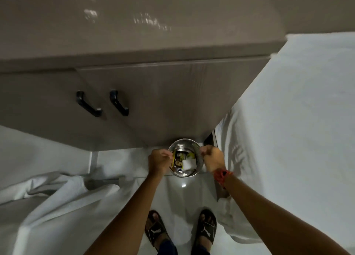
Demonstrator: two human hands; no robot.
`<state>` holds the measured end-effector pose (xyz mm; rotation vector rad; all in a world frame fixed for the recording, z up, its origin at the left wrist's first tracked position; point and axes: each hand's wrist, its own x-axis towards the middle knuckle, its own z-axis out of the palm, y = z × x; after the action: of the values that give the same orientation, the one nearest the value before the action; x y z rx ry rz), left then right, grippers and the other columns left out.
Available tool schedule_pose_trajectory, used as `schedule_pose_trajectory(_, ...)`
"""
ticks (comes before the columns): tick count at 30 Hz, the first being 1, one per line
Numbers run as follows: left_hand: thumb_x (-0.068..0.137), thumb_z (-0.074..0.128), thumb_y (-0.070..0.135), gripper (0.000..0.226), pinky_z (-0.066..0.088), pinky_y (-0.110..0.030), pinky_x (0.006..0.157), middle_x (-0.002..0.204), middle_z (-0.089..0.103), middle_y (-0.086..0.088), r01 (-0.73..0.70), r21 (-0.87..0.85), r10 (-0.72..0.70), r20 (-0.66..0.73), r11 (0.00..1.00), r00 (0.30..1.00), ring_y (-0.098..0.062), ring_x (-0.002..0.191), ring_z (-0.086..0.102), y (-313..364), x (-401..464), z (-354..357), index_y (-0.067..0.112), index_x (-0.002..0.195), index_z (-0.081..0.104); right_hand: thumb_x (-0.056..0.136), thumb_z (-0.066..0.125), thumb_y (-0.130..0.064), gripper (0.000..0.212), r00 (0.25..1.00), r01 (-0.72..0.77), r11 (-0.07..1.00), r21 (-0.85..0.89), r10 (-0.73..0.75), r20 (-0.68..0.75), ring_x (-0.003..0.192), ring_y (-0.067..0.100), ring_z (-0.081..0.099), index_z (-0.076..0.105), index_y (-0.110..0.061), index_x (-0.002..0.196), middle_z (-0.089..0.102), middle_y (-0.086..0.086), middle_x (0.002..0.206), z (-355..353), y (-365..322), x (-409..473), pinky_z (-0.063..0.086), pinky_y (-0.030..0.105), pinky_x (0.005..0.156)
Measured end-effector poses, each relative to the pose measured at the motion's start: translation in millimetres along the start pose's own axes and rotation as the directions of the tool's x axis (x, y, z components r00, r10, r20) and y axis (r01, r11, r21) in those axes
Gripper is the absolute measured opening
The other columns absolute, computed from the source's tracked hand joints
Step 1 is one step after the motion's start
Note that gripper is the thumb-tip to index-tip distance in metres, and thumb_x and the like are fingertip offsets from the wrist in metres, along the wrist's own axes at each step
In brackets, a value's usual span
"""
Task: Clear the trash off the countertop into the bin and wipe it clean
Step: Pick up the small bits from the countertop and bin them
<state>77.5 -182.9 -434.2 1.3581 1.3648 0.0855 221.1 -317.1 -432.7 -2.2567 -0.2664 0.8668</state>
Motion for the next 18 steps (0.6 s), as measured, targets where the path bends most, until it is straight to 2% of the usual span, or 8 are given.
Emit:
schedule_pose_trajectory(2,0.079,0.065,-0.011,0.021,0.062,-0.058,0.077,0.083,0.075,-0.031,-0.085,-0.07,0.085,-0.003,0.994,0.996,-0.035,0.069,0.073,26.2,-23.1,-16.2,0.008,0.076,0.073,0.095,0.057,-0.009,0.02,0.992,0.127,0.991,-0.039,-0.126,0.015,0.099,0.024,0.07,0.077,-0.009,0.101,0.077,0.011,0.103,-16.4,-34.1,-20.1,0.056,0.032,0.088)
schedule_pose_trajectory(5,0.077,0.068,-0.002,0.011,0.061,-0.058,0.076,0.079,0.074,-0.025,-0.258,-0.098,0.256,-0.033,0.961,0.966,-0.035,0.07,0.07,78.5,-57.6,-41.6,0.008,0.08,0.073,0.092,0.066,-0.016,0.012,0.94,0.337,0.938,-0.084,-0.339,-0.016,0.089,0.024,0.073,0.078,-0.013,0.094,0.079,0.008,0.093,-38.6,-91.4,-50.0,0.057,0.036,0.079)
schedule_pose_trajectory(7,0.081,0.07,-0.002,0.01,0.061,-0.05,0.078,0.083,0.075,-0.021,-0.369,-0.107,0.363,-0.073,0.923,0.929,-0.034,0.075,0.072,119.0,-80.6,-62.2,0.003,0.088,0.074,0.088,0.067,-0.009,0.014,0.871,0.49,0.866,-0.097,-0.491,0.011,0.086,0.019,0.073,0.078,-0.017,0.094,0.079,0.003,0.093,-49.7,-135.9,-68.6,0.057,0.034,0.078)
schedule_pose_trajectory(9,0.085,0.069,-0.006,0.013,0.061,-0.04,0.076,0.085,0.076,-0.014,-0.455,-0.104,0.443,-0.12,0.884,0.888,-0.021,0.074,0.071,156.5,-100.4,-83.3,0.003,0.093,0.074,0.086,0.066,-0.005,0.02,0.798,0.602,0.794,-0.085,-0.603,0.018,0.08,0.015,0.071,0.075,-0.02,0.093,0.077,-0.002,0.09,-57.3,-179.0,-87.7,0.057,0.032,0.074)
schedule_pose_trajectory(11,0.085,0.069,-0.007,0.014,0.059,-0.028,0.075,0.087,0.076,-0.009,-0.532,-0.095,0.513,-0.166,0.841,0.842,-0.012,0.074,0.07,187.1,-114.2,-103.0,0.003,0.095,0.074,0.086,0.064,-0.005,0.021,0.76,0.649,0.759,-0.039,-0.65,-0.003,0.074,0.011,0.068,0.075,-0.023,0.09,0.074,-0.005,0.086,-63.7,-215.2,-103.5,0.057,0.031,0.068)
schedule_pose_trajectory(14,0.085,0.068,-0.004,0.015,0.052,-0.009,0.065,0.079,0.074,0.002,-0.586,-0.07,0.56,-0.226,0.807,0.797,0.004,0.067,0.066,215.2,-134.4,-134.7,0.008,0.092,0.074,0.088,0.062,-0.007,0.021,0.762,0.648,0.761,0.034,-0.648,-0.027,0.069,0.008,0.066,0.075,-0.024,0.088,0.072,-0.008,0.08,-70.6,-250.2,-125.3,0.056,0.03,0.063)
schedule_pose_trajectory(16,0.086,0.066,-0.004,0.014,0.054,-0.013,0.06,0.073,0.07,0.005,-0.576,-0.09,0.538,-0.264,0.813,0.8,0.001,0.061,0.067,223.9,-145.1,-154.1,0.007,0.092,0.074,0.089,0.062,-0.009,0.02,0.771,0.637,0.77,0.046,-0.637,-0.02,0.067,0.013,0.065,0.075,-0.025,0.088,0.072,-0.003,0.075,-73.3,-261.0,-134.7,0.055,0.031,0.061)
schedule_pose_trajectory(18,0.087,0.065,-0.004,0.012,0.061,-0.03,0.062,0.071,0.07,-0.001,-0.552,-0.128,0.496,-0.31,0.824,0.811,-0.007,0.058,0.068,226.6,-156.8,-180.4,0.003,0.093,0.073,0.089,0.062,-0.011,0.02,0.773,0.632,0.771,0.078,-0.634,0.004,0.065,0.023,0.066,0.075,-0.027,0.087,0.073,0.006,0.073,-72.3,-272.5,-144.9,0.054,0.036,0.06)
